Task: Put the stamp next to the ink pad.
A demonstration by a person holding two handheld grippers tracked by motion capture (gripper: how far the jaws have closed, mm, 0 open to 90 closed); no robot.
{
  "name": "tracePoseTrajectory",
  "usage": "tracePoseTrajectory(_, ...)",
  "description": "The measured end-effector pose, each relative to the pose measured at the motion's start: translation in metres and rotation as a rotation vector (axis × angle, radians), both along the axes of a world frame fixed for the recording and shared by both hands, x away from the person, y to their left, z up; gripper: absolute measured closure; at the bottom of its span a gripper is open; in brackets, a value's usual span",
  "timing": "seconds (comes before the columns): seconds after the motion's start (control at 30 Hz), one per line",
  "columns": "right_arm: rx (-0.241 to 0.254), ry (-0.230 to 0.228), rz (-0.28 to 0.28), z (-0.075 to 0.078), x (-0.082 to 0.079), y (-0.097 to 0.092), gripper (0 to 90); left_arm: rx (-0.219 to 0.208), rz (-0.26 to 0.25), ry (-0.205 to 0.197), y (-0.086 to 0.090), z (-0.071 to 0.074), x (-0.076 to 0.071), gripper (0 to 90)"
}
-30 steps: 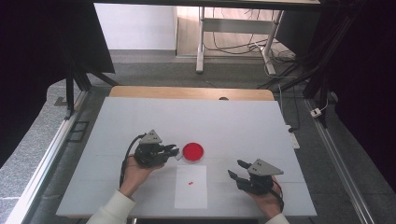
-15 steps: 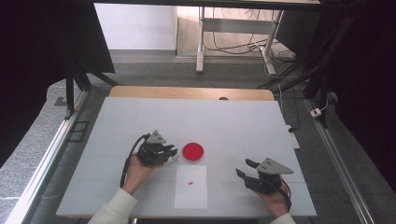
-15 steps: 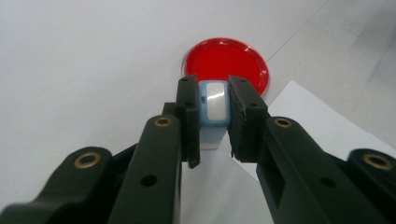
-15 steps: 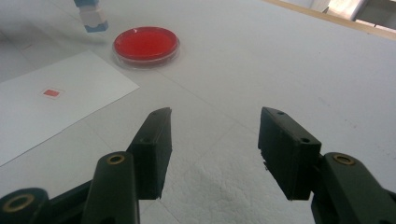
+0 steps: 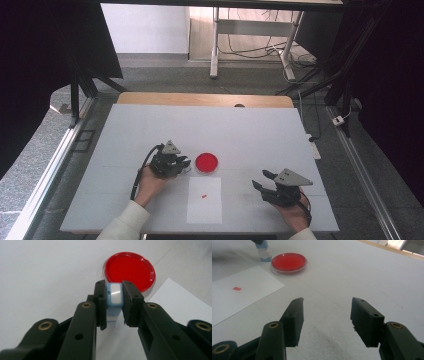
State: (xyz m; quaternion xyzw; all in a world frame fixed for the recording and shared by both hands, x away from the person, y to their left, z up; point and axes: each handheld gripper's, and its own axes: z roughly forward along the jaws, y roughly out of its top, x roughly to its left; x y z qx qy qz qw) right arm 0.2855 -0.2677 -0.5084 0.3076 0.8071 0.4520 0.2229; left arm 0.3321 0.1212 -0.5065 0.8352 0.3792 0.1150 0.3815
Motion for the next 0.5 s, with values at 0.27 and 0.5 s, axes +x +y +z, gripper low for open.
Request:
tracePoseTrajectory(0.27,-0.001,0.0,0.0,0.0,0.0,0.0,43.3,-0.045,0.02,-0.03,0.001,0.004,-0.002,52.7)
tracePoseTrajectory(0.5,-0.005,0.005,-0.001,-0.001,0.002,-0.002,43.0,-0.088,0.023,-0.074,0.01,0.012,-0.013,39.6)
